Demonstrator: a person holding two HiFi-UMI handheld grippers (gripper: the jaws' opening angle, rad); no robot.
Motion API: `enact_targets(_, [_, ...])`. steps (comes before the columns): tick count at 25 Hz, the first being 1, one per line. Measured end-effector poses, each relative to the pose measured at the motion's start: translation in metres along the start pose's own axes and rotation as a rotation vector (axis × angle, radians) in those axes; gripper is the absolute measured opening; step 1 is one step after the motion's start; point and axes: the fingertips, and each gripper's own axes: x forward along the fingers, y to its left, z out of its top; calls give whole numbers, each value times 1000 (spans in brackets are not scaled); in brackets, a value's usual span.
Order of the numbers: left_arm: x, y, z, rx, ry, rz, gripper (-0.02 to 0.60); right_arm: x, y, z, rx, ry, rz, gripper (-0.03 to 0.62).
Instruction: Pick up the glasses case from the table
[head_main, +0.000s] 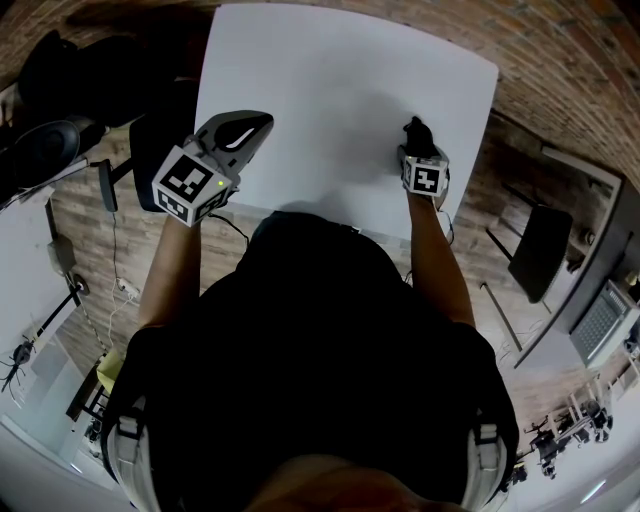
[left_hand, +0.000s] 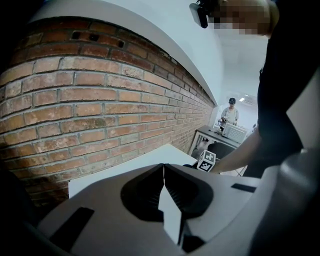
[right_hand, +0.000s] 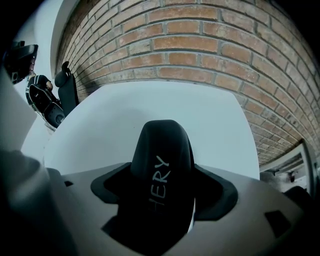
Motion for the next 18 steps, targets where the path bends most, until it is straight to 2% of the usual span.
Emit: enact_targets(18, [1,-3,3,5,-6,-5,11,-2,-3,6,-26,-21,7,362])
